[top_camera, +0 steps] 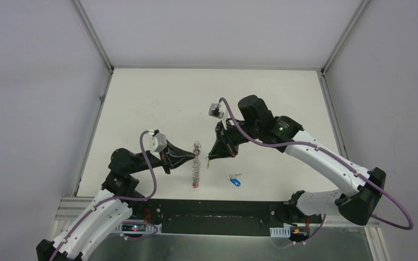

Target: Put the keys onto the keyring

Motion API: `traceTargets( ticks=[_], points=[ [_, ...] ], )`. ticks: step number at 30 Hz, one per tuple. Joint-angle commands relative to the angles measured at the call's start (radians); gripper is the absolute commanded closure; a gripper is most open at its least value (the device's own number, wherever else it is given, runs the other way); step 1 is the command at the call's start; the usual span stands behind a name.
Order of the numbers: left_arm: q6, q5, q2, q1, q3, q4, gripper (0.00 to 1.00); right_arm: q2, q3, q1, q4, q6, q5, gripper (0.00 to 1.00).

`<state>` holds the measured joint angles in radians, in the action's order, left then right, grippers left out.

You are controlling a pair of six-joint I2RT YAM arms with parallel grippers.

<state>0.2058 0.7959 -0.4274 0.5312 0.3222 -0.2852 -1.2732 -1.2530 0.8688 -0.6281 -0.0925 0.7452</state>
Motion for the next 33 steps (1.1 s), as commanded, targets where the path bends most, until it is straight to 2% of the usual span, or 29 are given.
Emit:
traceTargets(
  ticks=[1,17,33],
  points=[
    [-0.037,0.029,0.021,0.01,0.0,-0.104,1.0,-0.004,-0.061,0.018,0.014,0.036,0.005,1.0],
    [0.036,0.029,0.016,0.01,-0.006,-0.136,1.0,-0.066,-0.128,0.095,0.029,0.034,-0.137,1.0],
    [0.093,0.022,-0.014,0.01,0.0,-0.145,1.0,-0.019,-0.102,0.131,0.103,0.031,-0.231,1.0]
  ],
)
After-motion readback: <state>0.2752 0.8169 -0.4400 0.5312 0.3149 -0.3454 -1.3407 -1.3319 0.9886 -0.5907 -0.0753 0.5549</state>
